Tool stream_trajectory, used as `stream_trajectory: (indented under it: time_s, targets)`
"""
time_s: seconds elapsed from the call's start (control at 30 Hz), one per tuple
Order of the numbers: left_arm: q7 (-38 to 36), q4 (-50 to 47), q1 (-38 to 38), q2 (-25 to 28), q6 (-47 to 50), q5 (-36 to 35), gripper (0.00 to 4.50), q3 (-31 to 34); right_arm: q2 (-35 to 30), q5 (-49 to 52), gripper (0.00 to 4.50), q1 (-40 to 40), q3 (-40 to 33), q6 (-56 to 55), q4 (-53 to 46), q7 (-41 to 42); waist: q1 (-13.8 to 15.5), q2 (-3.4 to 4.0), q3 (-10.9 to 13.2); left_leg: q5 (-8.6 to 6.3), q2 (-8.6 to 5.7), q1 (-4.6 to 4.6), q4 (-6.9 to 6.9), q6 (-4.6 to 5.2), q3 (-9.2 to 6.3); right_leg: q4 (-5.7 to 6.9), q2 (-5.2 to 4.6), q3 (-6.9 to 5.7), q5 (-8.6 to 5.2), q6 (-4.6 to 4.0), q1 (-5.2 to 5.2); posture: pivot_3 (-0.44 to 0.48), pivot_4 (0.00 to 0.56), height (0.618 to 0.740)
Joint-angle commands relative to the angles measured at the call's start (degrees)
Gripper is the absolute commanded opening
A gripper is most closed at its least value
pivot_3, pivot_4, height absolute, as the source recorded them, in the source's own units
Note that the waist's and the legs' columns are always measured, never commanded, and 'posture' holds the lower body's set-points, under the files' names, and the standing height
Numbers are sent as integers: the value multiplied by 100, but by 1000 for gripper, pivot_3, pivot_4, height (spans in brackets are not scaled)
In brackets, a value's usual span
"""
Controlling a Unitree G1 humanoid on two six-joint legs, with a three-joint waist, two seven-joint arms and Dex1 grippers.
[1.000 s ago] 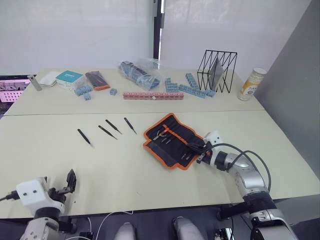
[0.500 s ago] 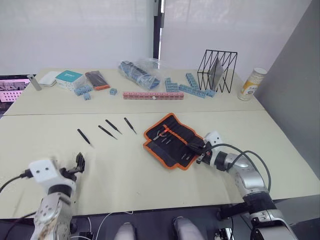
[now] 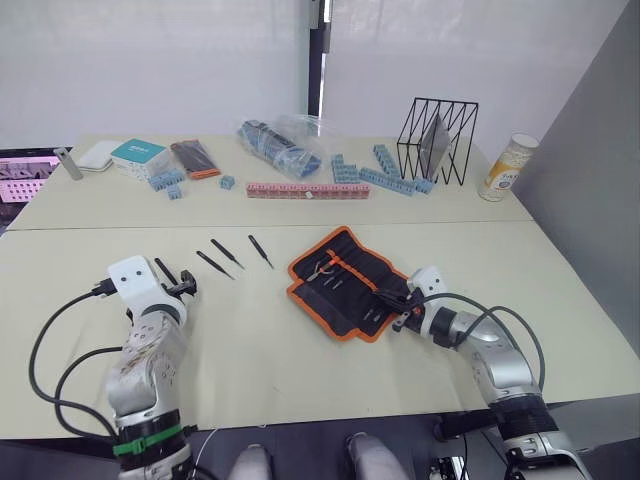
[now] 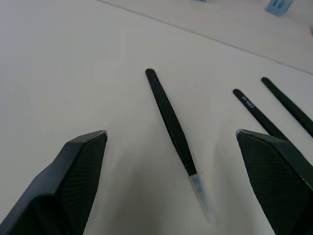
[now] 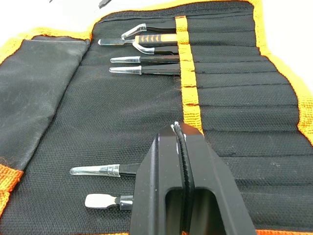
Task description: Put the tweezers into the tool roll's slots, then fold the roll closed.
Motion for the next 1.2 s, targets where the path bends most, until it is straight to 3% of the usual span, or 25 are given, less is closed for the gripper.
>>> stream_trajectory:
  time_s: [0.03, 0.43, 0.63, 0.77, 0.9, 1.1, 1.2]
  targets:
    - [201, 258, -232, -176, 242, 138, 3941, -225, -10, -178, 0, 97, 235, 231, 23, 3, 6, 6, -3, 0, -1, 3, 0, 0, 0, 0, -1, 0, 2, 4, 4, 0, 150, 737]
    - [275, 309, -100, -241, 609, 598, 105, -350, -114, -333, 0, 134, 326, 310, -178, -26, 56, 25, -13, 0, -3, 5, 2, -1, 1, -2, -1, 3, -6, -10, 4, 0, 150, 737]
    - [124, 153, 18, -18, 348, 638, 20, -145, -120, -325, 0, 121, 321, 335, -189, -52, 46, 43, -23, -1, -3, 8, -3, -2, 3, -3, -2, 4, -10, -17, 5, 0, 150, 737]
    - [-357, -89, -36, 275, -203, 498, 20, -168, -125, -323, 0, 127, 312, 355, -202, -77, 41, 37, -20, -1, -2, 3, -8, -1, 0, 0, -1, 2, -9, -16, -4, 0, 150, 737]
    - [-1968, -753, 247, 630, -802, -180, 20, -630, -135, -195, 0, 187, 198, 384, -449, -94, 53, 27, -14, -1, -2, -15, -5, -2, 1, -7, -1, 2, -13, -23, -11, 0, 150, 737]
    - [-3665, -1089, 339, 1355, -692, -801, 20, -1430, -170, 178, 0, 232, -137, 555, -1119, -118, 129, 34, -6, -1, -4, -27, -5, -2, 1, -6, -4, 4, -12, -24, -23, 0, 150, 737]
    - [-4441, -1120, 167, 1835, -587, -927, 20, -1989, -256, 261, 0, 162, -251, 596, -1302, -111, 140, 48, 2, 0, -4, -71, -4, -1, 7, 6, -4, 9, -9, -21, -78, 0, 150, 737]
